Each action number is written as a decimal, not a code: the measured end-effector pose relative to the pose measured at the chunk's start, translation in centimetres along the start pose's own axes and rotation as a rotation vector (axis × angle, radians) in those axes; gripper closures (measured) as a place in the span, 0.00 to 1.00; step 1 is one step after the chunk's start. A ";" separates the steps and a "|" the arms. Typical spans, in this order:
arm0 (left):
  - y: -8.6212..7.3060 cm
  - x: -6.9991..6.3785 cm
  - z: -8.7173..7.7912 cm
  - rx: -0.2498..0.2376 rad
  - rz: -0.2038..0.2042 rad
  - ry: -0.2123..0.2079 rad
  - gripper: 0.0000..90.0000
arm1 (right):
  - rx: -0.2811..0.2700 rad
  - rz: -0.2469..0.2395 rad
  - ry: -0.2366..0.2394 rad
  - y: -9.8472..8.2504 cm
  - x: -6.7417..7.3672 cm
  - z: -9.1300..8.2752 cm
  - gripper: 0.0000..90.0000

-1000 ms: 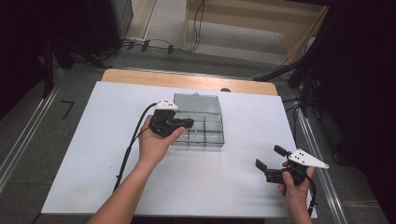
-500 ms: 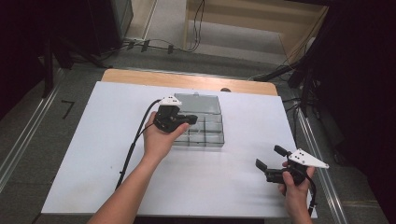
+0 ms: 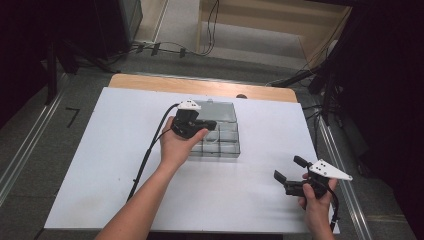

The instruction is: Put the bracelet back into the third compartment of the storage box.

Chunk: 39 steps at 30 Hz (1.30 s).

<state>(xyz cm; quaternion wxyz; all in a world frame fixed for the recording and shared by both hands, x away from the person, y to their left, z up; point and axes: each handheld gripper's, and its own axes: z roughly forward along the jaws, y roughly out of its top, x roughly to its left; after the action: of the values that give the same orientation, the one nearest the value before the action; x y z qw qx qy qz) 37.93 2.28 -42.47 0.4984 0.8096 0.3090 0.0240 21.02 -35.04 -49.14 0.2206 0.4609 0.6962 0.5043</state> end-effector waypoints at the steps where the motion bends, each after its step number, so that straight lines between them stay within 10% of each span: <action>1: 0.1 0.0 0.1 0.002 0.001 0.001 0.97 | 0.000 -0.001 0.000 0.0 0.0 0.0 0.00; 39: 0.8 0.8 4.8 -0.025 -0.020 0.004 0.97 | 0.005 -0.002 0.000 -0.2 -0.1 0.1 0.00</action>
<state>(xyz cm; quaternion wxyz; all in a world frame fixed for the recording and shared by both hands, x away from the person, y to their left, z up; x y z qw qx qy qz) 40.62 -1.35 -44.49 0.5082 0.8000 0.3179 0.0245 21.07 -35.13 -49.35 0.2202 0.4608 0.6977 0.5024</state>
